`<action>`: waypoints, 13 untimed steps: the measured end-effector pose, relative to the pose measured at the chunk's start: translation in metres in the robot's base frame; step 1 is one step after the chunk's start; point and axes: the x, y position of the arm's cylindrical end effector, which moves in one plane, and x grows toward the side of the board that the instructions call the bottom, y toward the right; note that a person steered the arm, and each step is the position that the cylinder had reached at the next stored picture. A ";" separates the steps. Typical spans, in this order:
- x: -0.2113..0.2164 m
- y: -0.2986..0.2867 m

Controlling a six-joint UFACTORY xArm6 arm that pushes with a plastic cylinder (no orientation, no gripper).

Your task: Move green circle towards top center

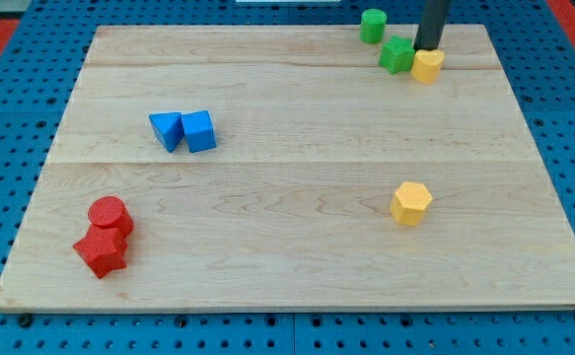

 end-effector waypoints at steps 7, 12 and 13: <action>-0.069 -0.287; 0.013 -0.126; 0.033 -0.110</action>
